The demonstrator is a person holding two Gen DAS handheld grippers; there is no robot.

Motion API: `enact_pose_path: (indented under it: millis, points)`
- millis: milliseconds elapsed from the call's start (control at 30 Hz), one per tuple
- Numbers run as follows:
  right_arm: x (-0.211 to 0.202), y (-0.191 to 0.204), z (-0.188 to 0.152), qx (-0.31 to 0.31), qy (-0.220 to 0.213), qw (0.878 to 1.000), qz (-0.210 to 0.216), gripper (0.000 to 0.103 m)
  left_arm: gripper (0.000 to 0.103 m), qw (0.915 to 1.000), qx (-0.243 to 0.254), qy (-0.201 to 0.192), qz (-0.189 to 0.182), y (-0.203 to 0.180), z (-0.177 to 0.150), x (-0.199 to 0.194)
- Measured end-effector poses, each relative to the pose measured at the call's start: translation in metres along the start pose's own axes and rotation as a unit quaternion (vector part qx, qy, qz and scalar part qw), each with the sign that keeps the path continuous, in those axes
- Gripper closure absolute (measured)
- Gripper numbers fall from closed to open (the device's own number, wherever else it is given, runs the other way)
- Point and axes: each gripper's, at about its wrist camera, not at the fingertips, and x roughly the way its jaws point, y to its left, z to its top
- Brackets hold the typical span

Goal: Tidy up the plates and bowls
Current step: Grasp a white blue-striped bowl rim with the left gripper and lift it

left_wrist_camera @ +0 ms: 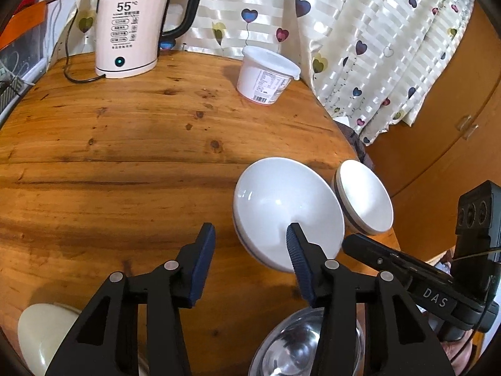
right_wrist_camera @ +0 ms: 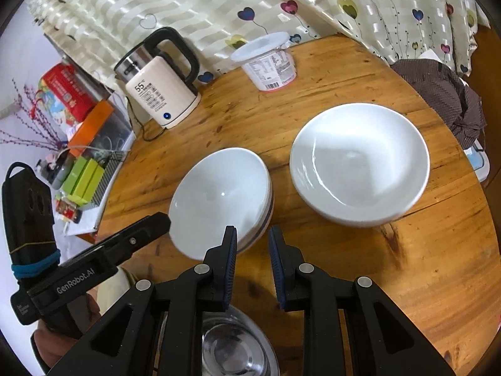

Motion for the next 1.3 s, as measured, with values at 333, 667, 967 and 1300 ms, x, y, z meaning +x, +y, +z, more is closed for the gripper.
enact_pose_path:
  millis: [333, 667, 967, 1300]
  points:
    - [0.011, -0.004, 0.006, 0.009, 0.004, 1.000, 0.000, 0.082, 0.070, 0.9999, 0.003, 0.016, 0.000, 0.000, 0.000, 0.018]
    - [0.013, -0.002, 0.008, 0.002, 0.000, 1.000, -0.003, 0.087, 0.078, 0.9998, 0.008, 0.017, 0.005, -0.001, -0.001, 0.020]
    - [0.007, 0.006, 0.008, -0.008, -0.008, 1.000, -0.002, 0.087, 0.078, 0.9999, 0.011, 0.010, 0.005, 0.000, -0.001, 0.012]
    - [-0.008, 0.019, 0.005, -0.022, -0.020, 1.000, 0.001, 0.087, 0.078, 0.9999, 0.013, -0.006, 0.007, -0.004, -0.005, -0.009]
